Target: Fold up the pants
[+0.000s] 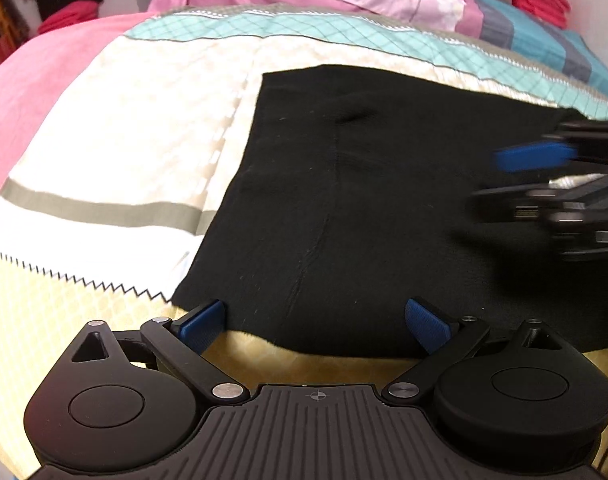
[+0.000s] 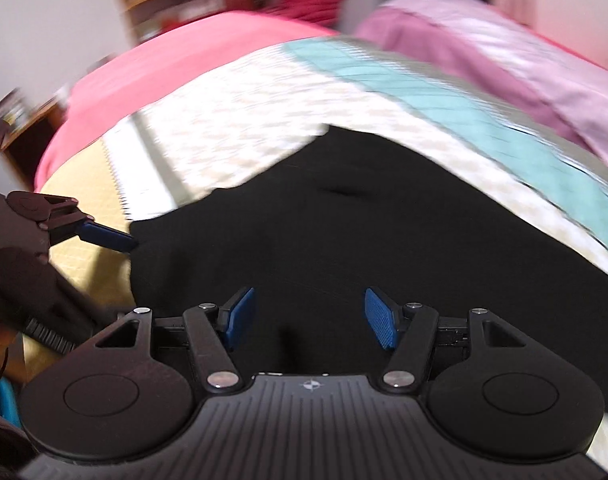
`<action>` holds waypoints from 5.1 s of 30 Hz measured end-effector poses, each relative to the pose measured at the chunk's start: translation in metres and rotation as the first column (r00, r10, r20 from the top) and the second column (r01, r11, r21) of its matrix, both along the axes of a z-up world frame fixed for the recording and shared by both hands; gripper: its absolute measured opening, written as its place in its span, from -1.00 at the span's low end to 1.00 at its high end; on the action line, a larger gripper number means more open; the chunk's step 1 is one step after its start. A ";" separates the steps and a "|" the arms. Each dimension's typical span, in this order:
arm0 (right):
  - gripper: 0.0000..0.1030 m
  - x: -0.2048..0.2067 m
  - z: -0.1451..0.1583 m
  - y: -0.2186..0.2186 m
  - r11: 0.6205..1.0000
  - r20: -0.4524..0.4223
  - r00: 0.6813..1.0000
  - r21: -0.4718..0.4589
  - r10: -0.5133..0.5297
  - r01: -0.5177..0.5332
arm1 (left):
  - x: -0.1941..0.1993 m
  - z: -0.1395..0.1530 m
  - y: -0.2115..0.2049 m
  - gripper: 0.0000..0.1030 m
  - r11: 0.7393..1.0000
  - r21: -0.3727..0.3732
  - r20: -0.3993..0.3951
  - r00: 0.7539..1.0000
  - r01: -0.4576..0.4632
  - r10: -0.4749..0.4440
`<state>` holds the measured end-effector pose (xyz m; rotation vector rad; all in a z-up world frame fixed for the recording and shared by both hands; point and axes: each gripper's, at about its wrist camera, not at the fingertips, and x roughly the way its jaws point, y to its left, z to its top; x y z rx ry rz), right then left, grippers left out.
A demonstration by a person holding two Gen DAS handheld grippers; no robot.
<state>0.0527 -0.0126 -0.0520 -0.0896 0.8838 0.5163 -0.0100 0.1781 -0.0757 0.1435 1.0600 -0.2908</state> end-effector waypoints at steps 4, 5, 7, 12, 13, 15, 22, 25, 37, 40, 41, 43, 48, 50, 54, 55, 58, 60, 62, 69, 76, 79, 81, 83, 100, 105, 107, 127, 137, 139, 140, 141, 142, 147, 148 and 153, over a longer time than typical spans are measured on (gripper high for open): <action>0.06 0.051 -0.036 0.055 0.993 -0.063 0.991 0.026 0.115 -0.114 | 0.008 -0.010 0.011 1.00 0.998 -0.049 -0.026 0.999 -0.047 0.046; 0.11 0.057 -0.038 0.066 0.993 -0.006 0.993 0.022 0.117 -0.117 | 0.009 -0.010 0.012 1.00 0.998 -0.046 -0.021 0.999 -0.048 0.047; 0.26 0.072 -0.040 0.082 0.995 0.001 0.995 0.024 0.101 -0.101 | 0.008 -0.011 0.012 1.00 0.998 -0.038 -0.014 0.999 -0.053 0.052; 0.24 0.058 -0.018 0.056 0.993 -0.055 0.992 0.033 0.112 -0.110 | 0.004 -0.011 0.015 1.00 0.998 -0.043 -0.005 0.999 -0.047 0.047; 0.31 0.053 -0.011 0.045 0.995 -0.041 0.995 0.044 0.094 -0.093 | 0.001 -0.011 0.015 1.00 0.998 -0.045 0.001 0.999 -0.046 0.046; 0.32 0.054 -0.002 0.032 0.998 0.008 0.999 0.025 0.052 -0.053 | -0.005 -0.009 0.014 1.00 0.998 -0.047 0.015 0.999 -0.041 0.042; 0.82 0.117 -0.041 0.075 1.000 0.001 1.000 0.009 0.028 -0.028 | -0.011 -0.006 0.011 1.00 0.998 -0.036 0.017 0.998 -0.053 0.054; 0.60 0.101 -0.035 0.080 0.997 0.004 0.999 -0.065 0.050 -0.050 | -0.010 -0.005 0.011 1.00 0.998 -0.039 0.009 0.998 -0.057 0.057; 0.69 0.107 -0.030 0.045 0.994 -0.015 0.994 -0.005 -0.106 0.106 | -0.004 0.017 0.014 1.00 0.994 -0.080 -0.017 0.997 -0.079 0.077; 0.70 0.073 -0.012 0.010 0.983 0.051 0.983 -0.029 -0.177 0.179 | 0.002 0.038 0.011 1.00 0.994 -0.095 0.039 0.998 -0.046 0.050; 0.70 0.062 -0.009 -0.008 0.972 0.069 0.971 -0.045 -0.227 0.231 | 0.007 0.043 0.007 1.00 0.995 -0.089 0.059 0.997 -0.035 0.040; 0.70 0.045 -0.009 -0.048 0.927 0.072 0.928 -0.063 -0.364 0.369 | 0.022 0.049 -0.002 1.00 0.995 -0.095 0.087 0.996 -0.012 0.020; 0.87 0.058 -0.059 -0.103 0.847 -0.003 0.855 -0.137 -0.519 0.514 | 0.075 0.042 -0.049 1.00 0.998 -0.070 0.108 0.994 -0.007 0.014; 0.64 0.065 -0.051 -0.112 0.841 -0.024 0.847 -0.137 -0.530 0.523 | 0.098 0.036 -0.071 1.00 0.999 -0.051 0.101 0.995 -0.008 0.013; 0.73 0.022 -0.014 -0.162 0.819 0.089 0.815 0.009 -0.572 0.573 | 0.134 0.019 -0.109 1.00 0.999 -0.029 0.062 0.998 -0.016 0.018; 0.74 0.008 -0.008 -0.179 0.803 0.129 0.795 0.021 -0.593 0.596 | 0.141 0.013 -0.117 1.00 1.000 -0.014 0.054 0.998 -0.025 0.026; 0.75 -0.023 -0.003 -0.236 0.723 0.207 0.703 0.034 -0.680 0.690 | 0.157 -0.012 -0.138 1.00 0.999 0.048 0.035 0.999 -0.026 0.024; 0.75 -0.034 -0.006 -0.278 0.651 0.211 0.630 0.048 -0.748 0.757 | 0.164 -0.033 -0.144 1.00 0.993 0.114 0.004 0.999 -0.044 0.043; 0.75 -0.045 -0.016 -0.323 0.578 0.192 0.559 0.064 -0.807 0.813 | 0.160 -0.038 -0.144 1.00 0.991 0.128 0.047 0.998 -0.036 0.030; 0.67 -0.092 -0.041 -0.435 0.325 0.074 0.317 0.148 -0.946 0.934 | 0.160 -0.037 -0.146 1.00 0.991 0.128 0.044 0.998 -0.049 0.044; 0.67 -0.063 -0.049 -0.439 0.475 0.092 0.468 0.079 -0.879 0.877 | 0.160 -0.040 -0.148 1.00 0.988 0.137 0.059 0.996 -0.077 0.070; 0.31 -0.068 -0.052 -0.459 0.355 0.144 0.346 0.042 -0.927 0.934 | 0.160 -0.040 -0.147 1.00 0.988 0.136 0.057 0.996 -0.069 0.061; 0.42 -0.072 -0.044 -0.464 0.260 0.123 0.251 0.063 -0.960 0.964 | 0.160 -0.040 -0.147 1.00 0.989 0.136 0.058 0.997 -0.065 0.057; 0.63 -0.073 -0.033 -0.453 0.203 0.201 0.198 0.001 -0.959 0.979 | 0.160 -0.040 -0.147 1.00 0.989 0.136 0.059 0.997 -0.064 0.057; 0.69 -0.065 -0.017 -0.233 0.660 0.111 0.662 -0.057 -0.742 0.749 | 0.106 -0.021 -0.087 1.00 0.982 0.176 -0.021 0.997 -0.072 0.077; 0.69 -0.051 -0.030 -0.103 0.896 0.090 0.898 -0.076 -0.432 0.438 | 0.108 -0.025 -0.076 1.00 0.984 0.169 -0.028 0.997 -0.060 0.066; 0.68 -0.050 -0.041 -0.071 0.930 0.043 0.938 -0.118 -0.344 0.347 | 0.109 -0.025 -0.079 1.00 0.981 0.191 -0.030 0.998 -0.043 0.050; 0.82 -0.119 -0.030 -0.059 0.899 0.044 0.918 -0.190 -0.394 0.395 | 0.113 -0.028 -0.078 1.00 0.983 0.182 -0.042 0.998 -0.033 0.042; 0.86 -0.161 -0.026 -0.108 0.794 -0.019 0.804 -0.171 -0.595 0.584 | 0.113 -0.029 -0.080 1.00 0.979 0.198 -0.044 0.997 -0.047 0.056; 0.87 -0.167 -0.024 -0.123 0.751 -0.006 0.761 -0.166 -0.649 0.639 | 0.113 -0.029 -0.082 1.00 0.978 0.205 -0.042 0.997 -0.050 0.060; 0.87 -0.170 -0.027 -0.131 0.731 -0.011 0.741 -0.172 -0.672 0.661 | 0.113 -0.029 -0.082 1.00 0.977 0.209 -0.041 0.997 -0.051 0.061; 0.87 -0.173 -0.030 -0.138 0.715 -0.021 0.724 -0.183 -0.689 0.675 | 0.113 -0.029 -0.083 1.00 0.976 0.213 -0.040 0.997 -0.052 0.062; 0.87 -0.176 -0.034 -0.144 0.705 -0.039 0.713 -0.199 -0.700 0.681 | 0.113 -0.029 -0.083 1.00 0.975 0.216 -0.039 0.997 -0.052 0.062; 0.87 -0.195 -0.033 -0.150 0.765 -0.081 0.771 -0.223 -0.632 0.604 | 0.115 -0.030 -0.084 1.00 0.973 0.225 -0.044 0.997 -0.054 0.065; 0.86 -0.199 -0.028 -0.151 0.766 -0.062 0.776 -0.228 -0.628 0.602 | 0.116 -0.030 -0.083 1.00 0.973 0.223 -0.047 0.997 -0.057 0.069; 0.88 -0.223 -0.006 -0.183 0.655 0.073 0.677 -0.197 -0.732 0.729 | 0.116 -0.031 -0.082 1.00 0.972 0.222 -0.055 0.994 -0.076 0.090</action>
